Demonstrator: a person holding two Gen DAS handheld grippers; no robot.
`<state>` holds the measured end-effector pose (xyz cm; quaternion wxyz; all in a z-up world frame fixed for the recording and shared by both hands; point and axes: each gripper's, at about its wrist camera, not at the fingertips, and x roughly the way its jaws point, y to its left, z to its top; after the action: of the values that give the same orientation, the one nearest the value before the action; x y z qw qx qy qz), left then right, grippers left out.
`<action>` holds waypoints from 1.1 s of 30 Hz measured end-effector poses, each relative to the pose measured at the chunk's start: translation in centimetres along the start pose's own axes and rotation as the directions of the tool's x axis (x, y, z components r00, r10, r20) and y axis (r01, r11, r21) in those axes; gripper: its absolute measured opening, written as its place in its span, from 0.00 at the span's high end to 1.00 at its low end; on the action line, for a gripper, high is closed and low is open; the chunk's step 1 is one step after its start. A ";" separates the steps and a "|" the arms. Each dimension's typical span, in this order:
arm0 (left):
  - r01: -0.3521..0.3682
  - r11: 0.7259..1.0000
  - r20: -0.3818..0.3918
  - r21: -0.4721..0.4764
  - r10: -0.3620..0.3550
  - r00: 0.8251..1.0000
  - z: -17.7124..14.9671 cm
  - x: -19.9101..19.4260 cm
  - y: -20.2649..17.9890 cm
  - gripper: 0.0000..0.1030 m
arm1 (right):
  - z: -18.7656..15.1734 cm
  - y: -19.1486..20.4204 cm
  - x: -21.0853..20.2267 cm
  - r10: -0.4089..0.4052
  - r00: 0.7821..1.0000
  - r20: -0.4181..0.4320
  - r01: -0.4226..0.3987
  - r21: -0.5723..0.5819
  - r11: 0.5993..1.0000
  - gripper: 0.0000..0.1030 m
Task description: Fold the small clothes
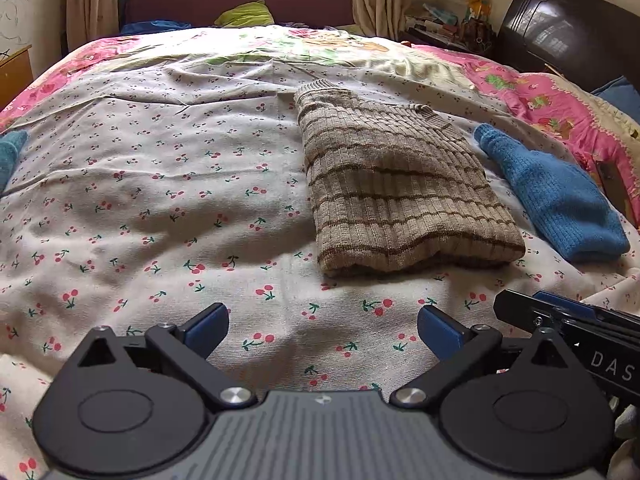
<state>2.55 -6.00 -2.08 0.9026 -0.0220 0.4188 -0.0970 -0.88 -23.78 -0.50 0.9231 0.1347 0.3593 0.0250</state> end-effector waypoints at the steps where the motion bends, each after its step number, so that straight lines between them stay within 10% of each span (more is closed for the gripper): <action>1: 0.005 1.000 -0.006 -0.006 -0.005 1.000 -0.1 0.1 0.1 0.00 | 0.0 0.0 0.0 -0.001 1.000 0.003 0.001 0.001 1.000 0.60; 33: 0.000 1.000 -0.049 -0.020 -0.001 0.999 -1.0 1.1 0.4 0.00 | -1.5 -0.3 0.8 -0.010 0.998 -0.066 0.011 0.016 1.000 0.57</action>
<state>2.54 -5.81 -3.60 0.8918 -0.0288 0.4417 -0.0936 -1.31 -23.66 -2.14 0.9098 0.1395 0.3903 0.0218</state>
